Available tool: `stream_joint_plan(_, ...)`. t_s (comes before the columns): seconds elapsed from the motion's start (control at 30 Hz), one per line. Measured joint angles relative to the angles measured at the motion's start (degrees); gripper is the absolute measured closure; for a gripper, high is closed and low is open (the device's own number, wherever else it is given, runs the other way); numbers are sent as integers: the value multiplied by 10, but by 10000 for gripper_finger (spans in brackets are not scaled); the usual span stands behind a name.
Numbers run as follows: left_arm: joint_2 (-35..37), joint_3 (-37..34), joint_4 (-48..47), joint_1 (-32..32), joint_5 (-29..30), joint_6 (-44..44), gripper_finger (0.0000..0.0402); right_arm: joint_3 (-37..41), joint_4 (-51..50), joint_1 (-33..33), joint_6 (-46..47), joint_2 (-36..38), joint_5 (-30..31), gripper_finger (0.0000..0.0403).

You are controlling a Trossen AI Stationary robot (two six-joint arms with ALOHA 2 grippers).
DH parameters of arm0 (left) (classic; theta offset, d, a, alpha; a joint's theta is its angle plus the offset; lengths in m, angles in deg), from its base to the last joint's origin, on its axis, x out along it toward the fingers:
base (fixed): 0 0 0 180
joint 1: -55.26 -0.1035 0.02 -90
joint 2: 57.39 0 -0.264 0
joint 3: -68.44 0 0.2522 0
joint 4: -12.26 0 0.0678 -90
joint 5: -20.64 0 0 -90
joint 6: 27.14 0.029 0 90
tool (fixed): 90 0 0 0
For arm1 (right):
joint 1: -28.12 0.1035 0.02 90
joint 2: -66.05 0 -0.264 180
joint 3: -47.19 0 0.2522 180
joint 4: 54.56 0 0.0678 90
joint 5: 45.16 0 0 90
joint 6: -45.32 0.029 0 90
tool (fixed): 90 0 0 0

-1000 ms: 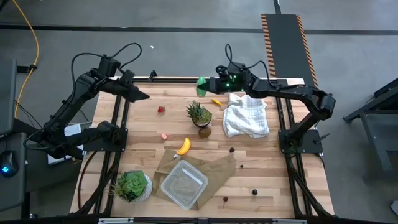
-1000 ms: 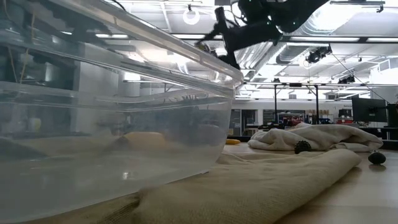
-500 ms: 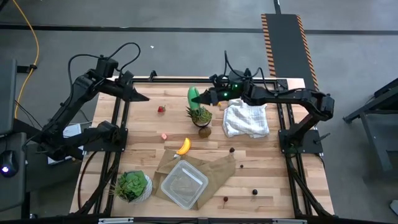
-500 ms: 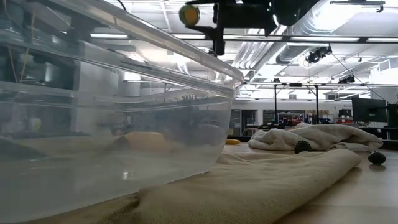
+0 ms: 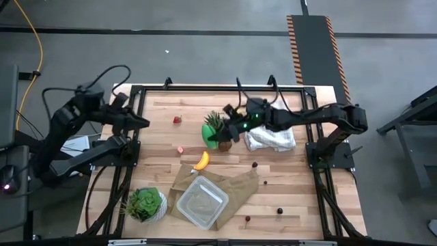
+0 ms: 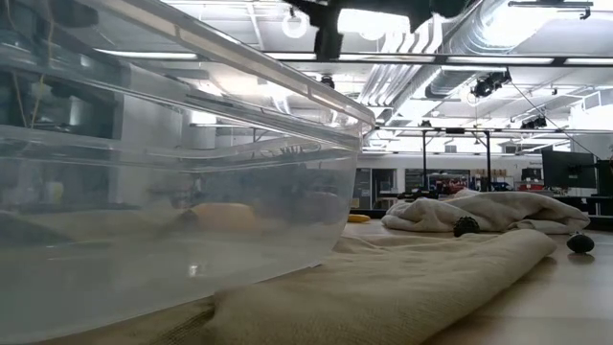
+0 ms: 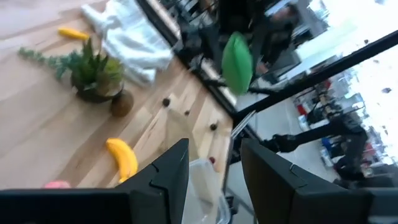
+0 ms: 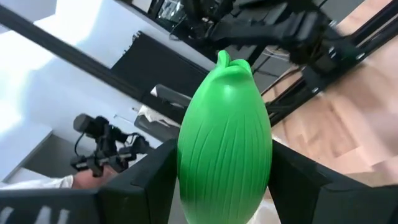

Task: Pick and placing Produce into tupperware
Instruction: Put the green corn into the container

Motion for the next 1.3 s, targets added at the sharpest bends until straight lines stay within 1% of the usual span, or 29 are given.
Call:
stream_joint_plan(0.1, 23, 0, 9, 9, 1, -31, 268, 0, 0, 44, -5, 0, 51, 206)
stream_joint_plan(0.27, 42, 0, 5, 7, -12, -43, 268, 0, -5, 115, -10, -1, 172, 206)
stream_joint_plan(0.37, 45, 0, 4, 7, -25, -39, 268, -13, -43, 151, -8, -14, 216, 206)
stream_joint_plan(0.47, 45, 0, 2, 7, -39, -27, 268, -55, -96, 181, -12, -43, 245, 206)
stream_joint_plan(0.6, 45, 0, 1, 7, -57, -13, 268, -132, -149, 203, -27, -96, 255, 206)
stream_joint_plan(0.77, 59, 0, -5, 7, -54, 6, 268, -237, -275, 214, -45, -164, 256, 206)
stream_joint_plan(0.9, 69, 0, -27, 7, -41, 16, 268, -295, -371, 227, -54, -202, 253, 206)
stream_joint_plan(1.03, 78, 0, -47, 7, -37, 24, 268, -311, -428, 241, -48, -212, 254, 206)
stream_joint_plan(1.3, 80, 0, -61, 7, -22, 42, 268, -307, -490, 262, -50, -212, 275, 206)
